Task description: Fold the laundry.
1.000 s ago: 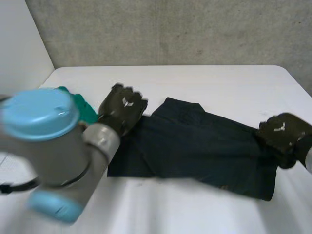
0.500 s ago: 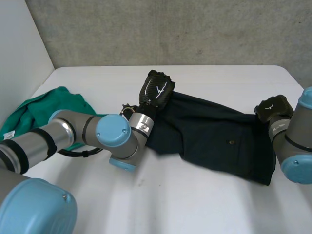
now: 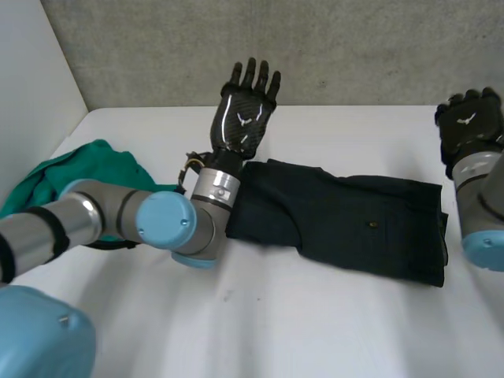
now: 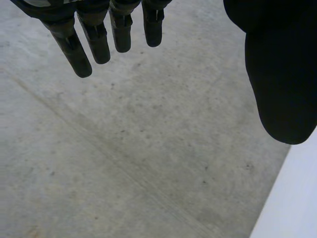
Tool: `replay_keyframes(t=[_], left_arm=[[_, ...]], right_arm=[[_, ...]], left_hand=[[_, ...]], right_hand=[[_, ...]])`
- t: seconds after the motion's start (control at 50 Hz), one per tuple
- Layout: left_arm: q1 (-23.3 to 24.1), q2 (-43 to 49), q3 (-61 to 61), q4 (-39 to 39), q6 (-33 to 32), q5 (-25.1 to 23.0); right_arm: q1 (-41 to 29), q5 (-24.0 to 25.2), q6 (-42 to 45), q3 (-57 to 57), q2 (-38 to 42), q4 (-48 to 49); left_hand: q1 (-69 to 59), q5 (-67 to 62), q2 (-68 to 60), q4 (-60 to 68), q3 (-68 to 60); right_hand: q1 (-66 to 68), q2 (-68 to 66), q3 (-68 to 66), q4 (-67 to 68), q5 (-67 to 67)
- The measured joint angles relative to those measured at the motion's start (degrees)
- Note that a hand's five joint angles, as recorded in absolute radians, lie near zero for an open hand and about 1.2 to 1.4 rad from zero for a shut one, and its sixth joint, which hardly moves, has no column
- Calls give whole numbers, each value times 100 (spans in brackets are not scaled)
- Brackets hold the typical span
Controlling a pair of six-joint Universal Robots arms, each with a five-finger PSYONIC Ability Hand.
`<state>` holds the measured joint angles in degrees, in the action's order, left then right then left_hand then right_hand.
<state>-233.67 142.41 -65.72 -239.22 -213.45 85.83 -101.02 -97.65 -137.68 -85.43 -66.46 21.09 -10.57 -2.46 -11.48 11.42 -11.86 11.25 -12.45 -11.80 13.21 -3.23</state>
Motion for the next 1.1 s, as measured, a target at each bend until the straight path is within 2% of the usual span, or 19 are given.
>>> replay_keyframes(t=[0.08, 0.18, 0.24, 0.34, 0.38, 0.5, 0.58, 0.8, 0.9, 0.94, 0.98, 1.0, 1.1], left_arm=[[7, -563, -548, 119, 51, 250], [5, -1426, -1270, 826, 256, 772], [-7, -2032, -1701, 1766, 632, 1004], [-27, -2597, -2070, 3021, 1342, 1060], [-33, -2810, -2220, 3586, 1720, 1045], [-30, -3150, -2583, 4395, 2284, 1003], [-22, -3275, -2791, 4510, 2365, 994], [-20, -3359, -3039, 4432, 2338, 997], [-29, -3336, -3037, 4406, 2335, 997], [-30, -3329, -3037, 4401, 2336, 997], [-29, -3328, -3040, 4400, 2339, 997], [-28, -3329, -3042, 4400, 2340, 997], [-23, -3357, -3048, 4405, 2343, 992]], right_arm=[[21, 101, -327, -60, -489, -689], [98, 510, -905, -132, -910, -2011], [245, 1115, -1530, -334, -1061, -2958], [419, 1808, -2018, -874, -1214, -3302], [504, 2079, -2149, -1286, -1314, -3150], [607, 2232, -2187, -2160, -1481, -2257], [623, 2186, -2141, -2578, -1482, -1686], [623, 1500, -1732, -2989, -871, -502], [638, 1348, -1457, -2992, -625, -265], [656, 1316, -1320, -2991, -554, -171], [689, 1300, -1205, -2994, -521, -75], [712, 1295, -1144, -2997, -513, -23], [843, 1287, -746, -2955, -610, 149]], left_hand=[[0, 0, 0, 0, 0], [0, 0, 0, 0, 0], [0, 0, 0, 0, 0], [0, 0, 0, 0, 0], [0, 0, 0, 0, 0], [0, 0, 0, 0, 0], [0, 0, 0, 0, 0], [0, 0, 0, 0, 0], [0, 0, 0, 0, 0], [0, 0, 0, 0, 0], [0, 0, 0, 0, 0], [0, 0, 0, 0, 0], [0, 0, 0, 0, 0]], right_hand=[[0, 0, 0, 0, 0], [0, 0, 0, 0, 0], [0, 0, 0, 0, 0], [0, 0, 0, 0, 0], [1, -11, -21, 0, 0], [177, -288, -394, 216, -270], [231, -352, -451, 304, -308], [782, -834, -1063, 900, -834], [1431, -1938, -2000, 1832, -1690], [2630, -3765, -3705, 3558, -3269], [2726, -3952, -3983, 3841, -3559], [3390, -5187, -5272, 5169, -4881], [3905, -5443, -5605, 5481, -5171]])
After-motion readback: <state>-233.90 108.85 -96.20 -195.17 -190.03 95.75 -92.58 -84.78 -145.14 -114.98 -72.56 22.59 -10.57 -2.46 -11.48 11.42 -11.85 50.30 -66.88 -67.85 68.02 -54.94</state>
